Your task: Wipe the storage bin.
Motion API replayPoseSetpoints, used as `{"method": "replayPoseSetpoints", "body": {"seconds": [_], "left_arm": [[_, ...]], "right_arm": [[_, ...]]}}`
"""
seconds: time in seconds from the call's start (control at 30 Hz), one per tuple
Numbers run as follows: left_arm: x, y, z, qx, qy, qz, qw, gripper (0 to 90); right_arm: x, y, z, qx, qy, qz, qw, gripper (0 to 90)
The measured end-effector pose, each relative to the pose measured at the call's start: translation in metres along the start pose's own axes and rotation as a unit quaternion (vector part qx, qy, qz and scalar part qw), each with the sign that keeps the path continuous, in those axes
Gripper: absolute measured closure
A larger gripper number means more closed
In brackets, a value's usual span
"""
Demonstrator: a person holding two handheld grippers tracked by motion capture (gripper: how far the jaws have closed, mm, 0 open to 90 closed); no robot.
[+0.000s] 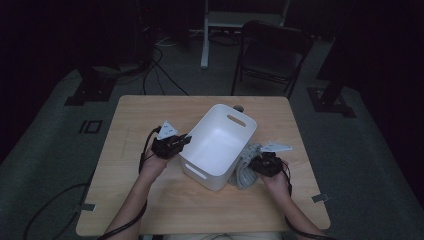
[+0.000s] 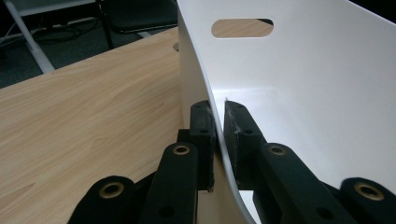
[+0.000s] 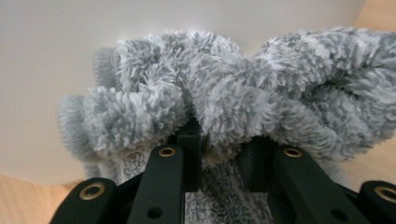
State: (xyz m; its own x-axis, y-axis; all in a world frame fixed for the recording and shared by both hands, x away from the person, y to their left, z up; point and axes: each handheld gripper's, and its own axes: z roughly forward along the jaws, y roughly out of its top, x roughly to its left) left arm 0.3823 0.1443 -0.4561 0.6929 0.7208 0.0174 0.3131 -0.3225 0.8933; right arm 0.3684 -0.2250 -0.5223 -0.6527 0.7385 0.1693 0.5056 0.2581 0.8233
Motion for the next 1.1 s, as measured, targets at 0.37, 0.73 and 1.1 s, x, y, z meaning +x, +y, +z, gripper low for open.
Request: {"method": "replayPoseSetpoints", "body": {"seconds": [0.37,0.73,1.1], "left_arm": [[0.000,-0.001,0.001,-0.007,0.008,-0.011,0.9999,81.8],[0.000,0.000,0.002,-0.007,0.007,-0.013,0.9999,81.9],[0.000,0.000,0.001,-0.003,0.001,-0.003,1.0000,81.6]], "right_arm": [[-0.003,-0.003,0.007,0.022,-0.005,0.015,0.9996,73.5],[0.025,0.021,-0.039,-0.073,0.049,-0.026,0.9958,74.6],[0.025,0.015,-0.023,-0.054,0.023,-0.029,0.9979,74.5]]}}
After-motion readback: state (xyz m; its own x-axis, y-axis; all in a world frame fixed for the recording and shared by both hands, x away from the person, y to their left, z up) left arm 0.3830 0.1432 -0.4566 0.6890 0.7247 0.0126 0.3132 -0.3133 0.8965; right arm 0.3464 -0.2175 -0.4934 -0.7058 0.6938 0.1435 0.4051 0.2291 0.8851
